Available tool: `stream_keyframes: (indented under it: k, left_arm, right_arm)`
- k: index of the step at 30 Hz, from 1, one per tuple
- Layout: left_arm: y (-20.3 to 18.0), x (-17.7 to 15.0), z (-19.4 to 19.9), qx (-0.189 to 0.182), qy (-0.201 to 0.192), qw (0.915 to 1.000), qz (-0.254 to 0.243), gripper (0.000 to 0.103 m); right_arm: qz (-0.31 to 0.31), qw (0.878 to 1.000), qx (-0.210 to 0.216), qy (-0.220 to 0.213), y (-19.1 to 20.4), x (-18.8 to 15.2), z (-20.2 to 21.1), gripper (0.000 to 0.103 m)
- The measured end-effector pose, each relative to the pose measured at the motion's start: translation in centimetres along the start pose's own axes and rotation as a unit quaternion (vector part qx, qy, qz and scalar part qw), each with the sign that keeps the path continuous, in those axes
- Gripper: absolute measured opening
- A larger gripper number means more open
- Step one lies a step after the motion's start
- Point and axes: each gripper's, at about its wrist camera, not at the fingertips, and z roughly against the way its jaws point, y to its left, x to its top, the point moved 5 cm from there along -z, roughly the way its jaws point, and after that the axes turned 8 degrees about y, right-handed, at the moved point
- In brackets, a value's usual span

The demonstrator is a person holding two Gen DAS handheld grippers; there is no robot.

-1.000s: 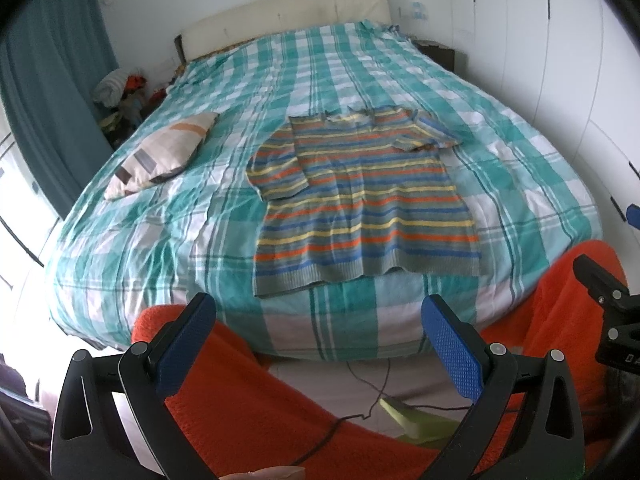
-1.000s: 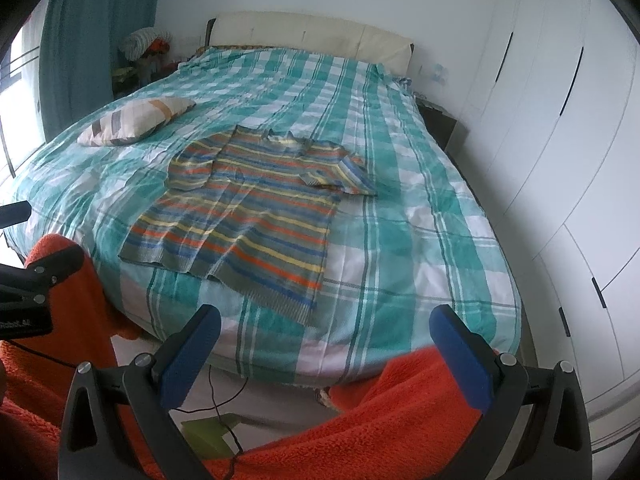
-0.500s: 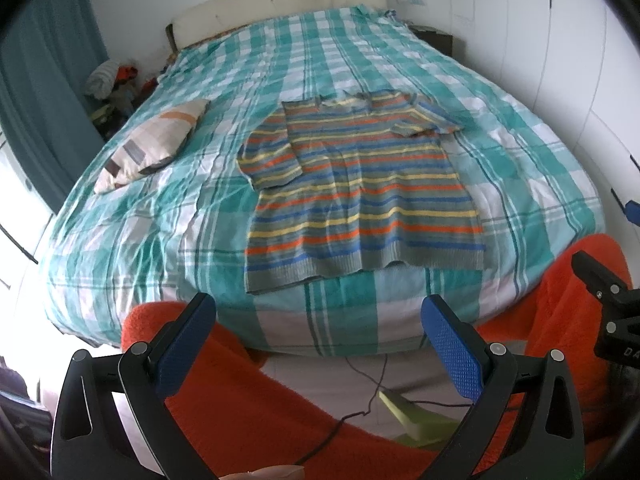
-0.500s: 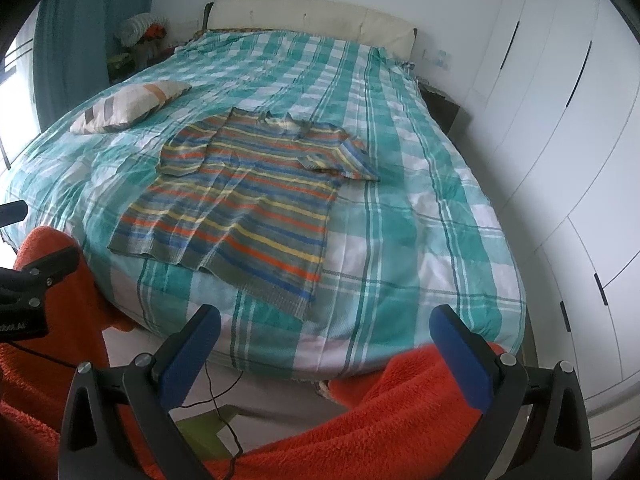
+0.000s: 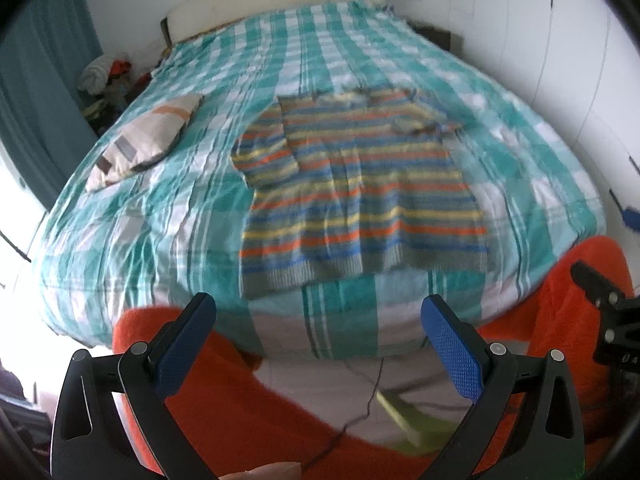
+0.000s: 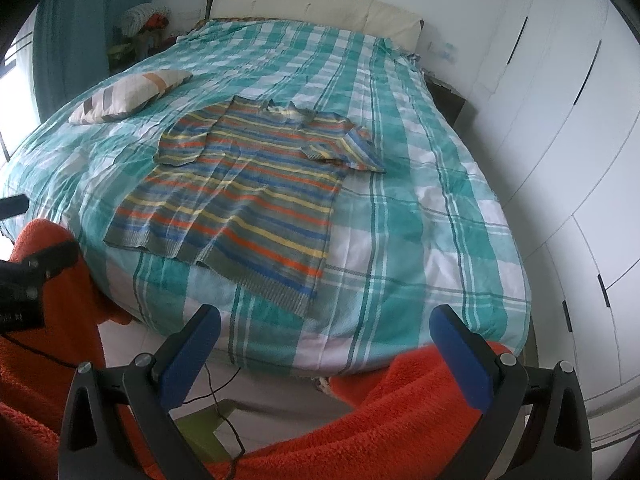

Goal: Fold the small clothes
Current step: 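Reach the right tool to the sweater sleeve and grasp it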

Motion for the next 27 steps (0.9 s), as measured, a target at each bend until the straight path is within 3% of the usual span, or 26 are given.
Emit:
stream_keyframes:
  k: [4,7,8,10,11,12,14,17,21,25,27]
  left_arm:
    - [2.2,3.6,2.1,-0.007,-0.095,0.9952,0.020,0.103]
    - [2.9,6.2,2.8,0.083,-0.168,0.9822,-0.004,0.103]
    - [2.8,6.6,2.2,0.091,-0.167,0.9818,-0.003,0.103]
    - [2.6,7.0,-0.5,0.062,-0.126,0.9900,0.015,0.103]
    - [2.4,6.7,-2.2,0.028,-0.097,0.9945,0.029,0.103]
    - [2.0,6.3,-3.8,-0.006,-0.069,0.9968,0.041,0.103]
    - [1.1,4.8,-6.8,-0.032,-0.031,0.9974,0.058,0.103]
    - [0.1,3.0,-9.6,-0.022,-0.001,0.9985,0.050,0.103]
    - [1.0,1.9,-11.6,0.008,0.006,0.9990,0.044,0.103]
    - [2.3,1.7,-12.6,0.017,0.010,0.9978,0.064,0.103]
    - [2.7,1.4,-13.2,0.026,0.014,0.9973,0.068,0.103]
  right_arm:
    - [-0.005,0.999,0.017,-0.041,-0.9,2.8,0.5,0.103]
    - [-0.014,0.993,0.006,-0.116,-2.1,5.9,1.6,0.103]
    - [-0.019,0.990,0.011,-0.138,-2.4,6.7,1.7,0.103]
    - [-0.034,0.982,0.048,-0.178,-3.1,8.6,-0.1,0.103]
    - [-0.033,0.984,0.061,-0.162,-3.0,9.1,-1.9,0.103]
    - [-0.026,0.991,0.075,-0.108,-2.8,9.7,-5.6,0.103]
    - [-0.001,0.996,0.072,-0.043,-2.4,10.3,-11.4,0.102]
    - [0.043,0.998,0.037,-0.030,-2.2,12.5,-16.6,0.099]
    - [0.080,0.994,0.062,-0.031,-0.7,18.4,-22.0,0.099]
    - [0.097,0.994,0.046,0.009,0.8,22.6,-29.7,0.082]
    - [0.099,0.994,0.043,0.022,1.1,23.8,-32.3,0.081]
